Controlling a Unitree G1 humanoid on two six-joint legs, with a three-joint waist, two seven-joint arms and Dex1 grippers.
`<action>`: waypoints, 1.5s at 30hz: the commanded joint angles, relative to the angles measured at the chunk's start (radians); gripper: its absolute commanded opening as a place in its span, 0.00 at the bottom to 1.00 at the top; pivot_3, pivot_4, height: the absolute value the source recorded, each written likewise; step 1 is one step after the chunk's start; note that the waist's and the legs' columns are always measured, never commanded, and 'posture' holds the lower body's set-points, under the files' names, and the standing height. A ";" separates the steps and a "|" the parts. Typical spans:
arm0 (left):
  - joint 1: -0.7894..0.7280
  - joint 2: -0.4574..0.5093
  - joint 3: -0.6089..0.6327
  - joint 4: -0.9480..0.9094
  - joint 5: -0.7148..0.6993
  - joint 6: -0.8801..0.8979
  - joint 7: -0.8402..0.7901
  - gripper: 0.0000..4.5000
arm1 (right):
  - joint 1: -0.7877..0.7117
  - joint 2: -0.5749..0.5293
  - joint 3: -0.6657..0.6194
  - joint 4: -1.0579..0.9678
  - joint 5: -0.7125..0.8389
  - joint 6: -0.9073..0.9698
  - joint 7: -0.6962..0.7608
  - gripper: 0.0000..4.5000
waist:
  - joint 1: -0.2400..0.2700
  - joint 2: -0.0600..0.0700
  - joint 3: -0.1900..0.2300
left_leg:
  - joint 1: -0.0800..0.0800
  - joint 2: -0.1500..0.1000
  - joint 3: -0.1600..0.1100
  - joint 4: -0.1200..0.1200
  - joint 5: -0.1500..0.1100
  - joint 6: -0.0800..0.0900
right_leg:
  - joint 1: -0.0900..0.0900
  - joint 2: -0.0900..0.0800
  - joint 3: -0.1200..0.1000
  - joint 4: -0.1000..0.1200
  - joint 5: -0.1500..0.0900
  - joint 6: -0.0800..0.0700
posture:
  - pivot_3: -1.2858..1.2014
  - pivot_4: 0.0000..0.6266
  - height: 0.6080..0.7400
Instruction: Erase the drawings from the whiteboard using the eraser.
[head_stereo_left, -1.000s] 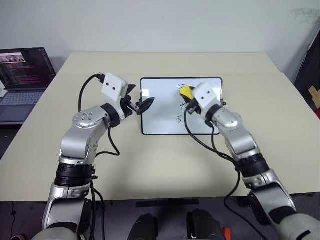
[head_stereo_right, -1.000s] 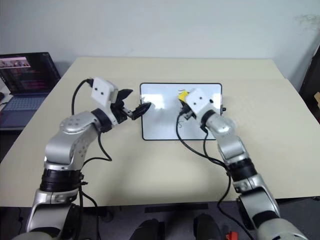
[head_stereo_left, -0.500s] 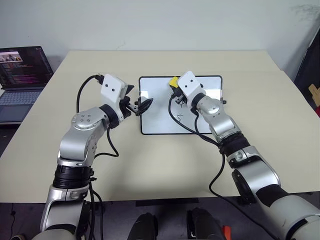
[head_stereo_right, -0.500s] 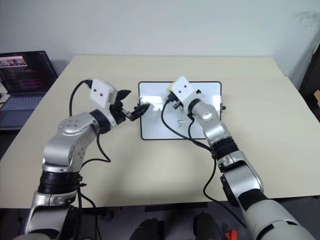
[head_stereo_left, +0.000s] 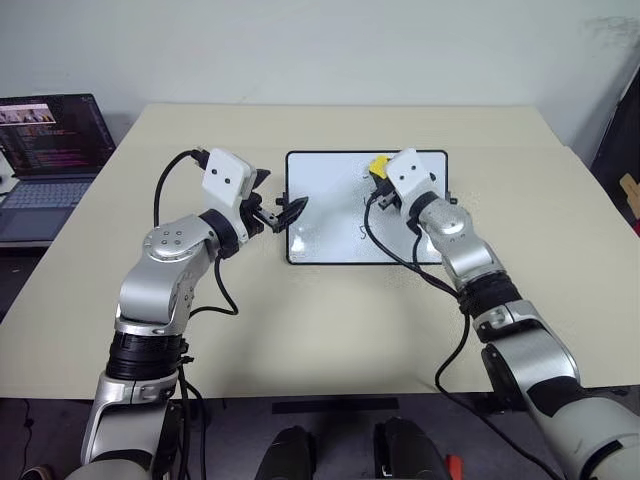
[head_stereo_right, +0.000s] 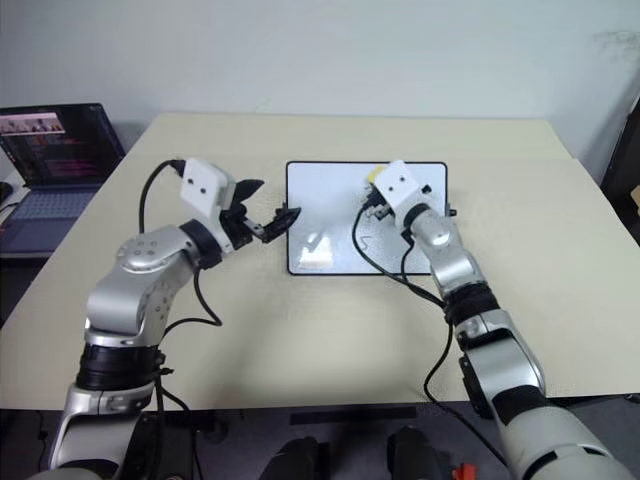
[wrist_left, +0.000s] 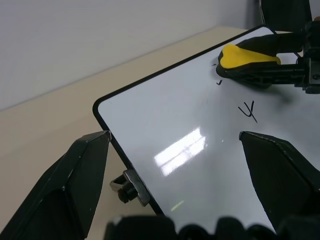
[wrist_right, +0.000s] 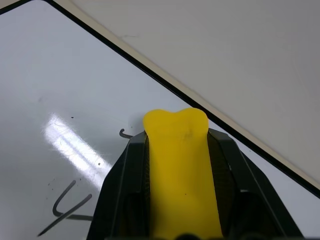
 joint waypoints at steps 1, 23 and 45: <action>-0.002 -0.002 0.017 -0.047 -0.008 -0.004 0.003 1.00 | 0.080 -0.025 -0.008 -0.015 -0.015 0.082 0.015 0.27 | 0.001 0.000 0.000 | 0.005 0.000 -0.001 -0.001 -0.001 0.001 | 0.005 0.000 0.000 -0.001 0.000 0.000 | 0.52 0.24 1.00; 0.009 -0.006 0.014 -0.071 -0.009 0.000 -0.001 1.00 | -0.073 0.075 -0.008 -0.044 -0.046 0.053 -0.050 0.27 | -0.019 0.000 0.001 | 0.005 0.002 0.002 -0.004 0.000 -0.001 | 0.002 0.001 0.001 -0.004 0.001 -0.002 | 0.52 0.24 1.00; 0.015 -0.012 0.015 -0.086 -0.013 0.013 0.002 1.00 | 0.017 0.084 0.013 -0.194 -0.053 0.068 -0.004 0.27 | -0.021 0.000 0.001 | 0.010 0.002 0.001 -0.003 0.000 0.000 | 0.006 0.002 0.001 0.001 0.002 -0.003 | 0.52 0.24 1.00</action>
